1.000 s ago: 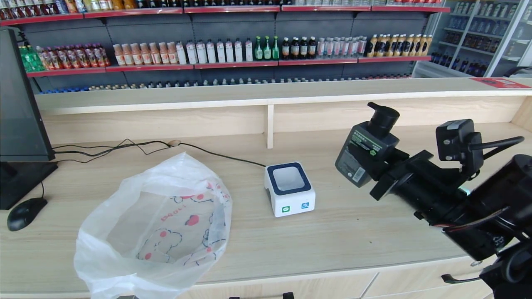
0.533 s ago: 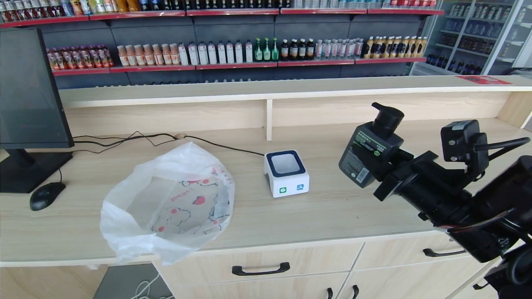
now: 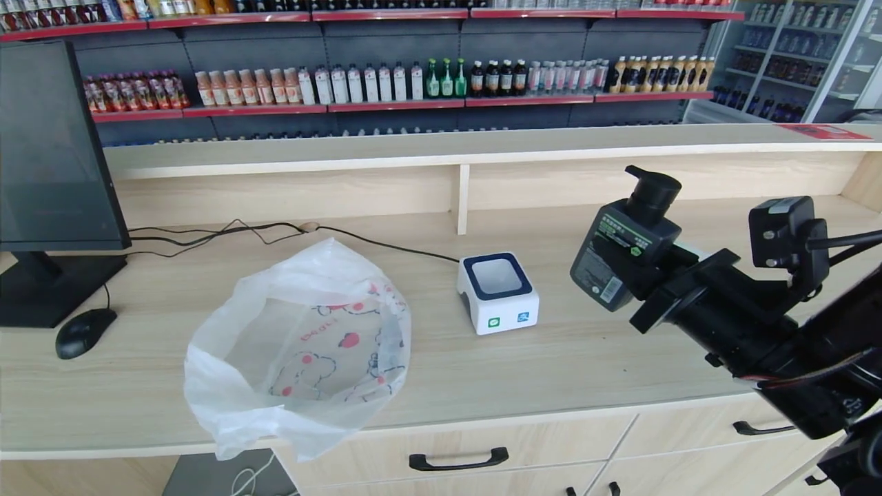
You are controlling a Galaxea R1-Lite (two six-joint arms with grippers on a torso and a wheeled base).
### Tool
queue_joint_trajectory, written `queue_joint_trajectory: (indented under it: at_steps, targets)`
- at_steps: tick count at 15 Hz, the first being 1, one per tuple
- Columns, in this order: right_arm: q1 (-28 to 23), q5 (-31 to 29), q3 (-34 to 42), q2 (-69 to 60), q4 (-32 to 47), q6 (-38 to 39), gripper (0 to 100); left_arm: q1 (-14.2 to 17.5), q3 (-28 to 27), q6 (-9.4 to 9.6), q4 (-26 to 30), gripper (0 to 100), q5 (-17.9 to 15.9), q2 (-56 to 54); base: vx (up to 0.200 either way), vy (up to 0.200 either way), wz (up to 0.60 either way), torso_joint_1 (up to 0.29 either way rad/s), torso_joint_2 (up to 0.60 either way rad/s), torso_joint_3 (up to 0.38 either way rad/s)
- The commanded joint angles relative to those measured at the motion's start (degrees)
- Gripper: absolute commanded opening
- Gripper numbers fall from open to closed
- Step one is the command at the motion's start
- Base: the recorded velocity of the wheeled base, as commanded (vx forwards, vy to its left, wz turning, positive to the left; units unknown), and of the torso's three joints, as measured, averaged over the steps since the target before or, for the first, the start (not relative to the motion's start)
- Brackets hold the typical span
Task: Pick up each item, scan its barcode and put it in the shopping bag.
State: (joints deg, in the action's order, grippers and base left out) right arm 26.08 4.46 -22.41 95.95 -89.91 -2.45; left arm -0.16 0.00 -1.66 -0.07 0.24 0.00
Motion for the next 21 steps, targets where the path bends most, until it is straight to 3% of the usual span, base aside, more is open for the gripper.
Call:
queue_joint_trajectory:
  at_steps: [1,5,11,21]
  targets:
    - [-0.1,0.0,0.0,0.0,-0.1,-0.1,0,0.1,0.0,-0.01,0.0,100,0.0,0.0,0.000,0.200,0.00,-0.012,0.00,-0.002]
    - [-0.1,0.0,-0.4,0.1,-0.1,-0.2,0,0.1,0.0,-0.01,0.0,100,0.0,0.0,0.000,0.200,0.00,0.000,0.00,0.004]
    - [-0.1,0.0,-0.4,0.3,-0.1,-0.7,0,0.1,0.0,-0.01,0.0,100,0.0,0.0,0.000,0.000,0.00,0.000,0.00,0.000]
    - [0.3,0.0,-1.1,0.9,-0.1,-1.2,0,0.1,0.0,-0.01,0.0,100,0.0,0.0,0.000,0.000,0.60,0.001,0.00,0.002]
